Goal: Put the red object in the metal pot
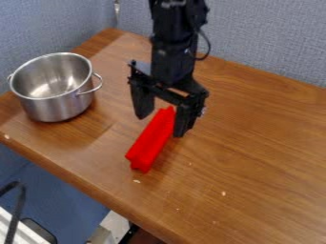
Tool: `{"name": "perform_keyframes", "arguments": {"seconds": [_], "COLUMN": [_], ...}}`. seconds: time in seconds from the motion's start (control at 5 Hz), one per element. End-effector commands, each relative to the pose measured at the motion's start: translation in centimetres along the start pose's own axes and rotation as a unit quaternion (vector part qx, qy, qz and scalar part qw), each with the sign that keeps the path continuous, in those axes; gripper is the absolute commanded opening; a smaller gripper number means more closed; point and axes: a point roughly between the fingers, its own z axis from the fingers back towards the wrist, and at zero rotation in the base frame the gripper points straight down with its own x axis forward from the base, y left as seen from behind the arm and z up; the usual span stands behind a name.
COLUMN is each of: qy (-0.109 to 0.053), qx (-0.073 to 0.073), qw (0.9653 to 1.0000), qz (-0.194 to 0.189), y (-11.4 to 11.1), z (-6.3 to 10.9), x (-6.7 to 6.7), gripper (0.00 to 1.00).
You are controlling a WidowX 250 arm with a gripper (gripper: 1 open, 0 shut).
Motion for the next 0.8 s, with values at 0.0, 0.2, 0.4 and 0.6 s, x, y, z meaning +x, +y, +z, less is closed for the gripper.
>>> {"name": "perform_keyframes", "arguments": {"seconds": [0.0,0.2,0.4,0.6], "qy": [-0.042,-0.065,-0.075,-0.076], "qx": [0.024,0.037,0.037,0.026], "qw": [0.9988,0.9971,0.9963,0.9964], "qz": [0.008,0.013,0.018,0.028], "y": [1.4,2.0,2.4,2.7], "z": [-0.4,-1.6,-2.6,-3.7], "x": [-0.1,-0.2,-0.3,-0.4], "gripper": [1.0,1.0,1.0,1.0]}}
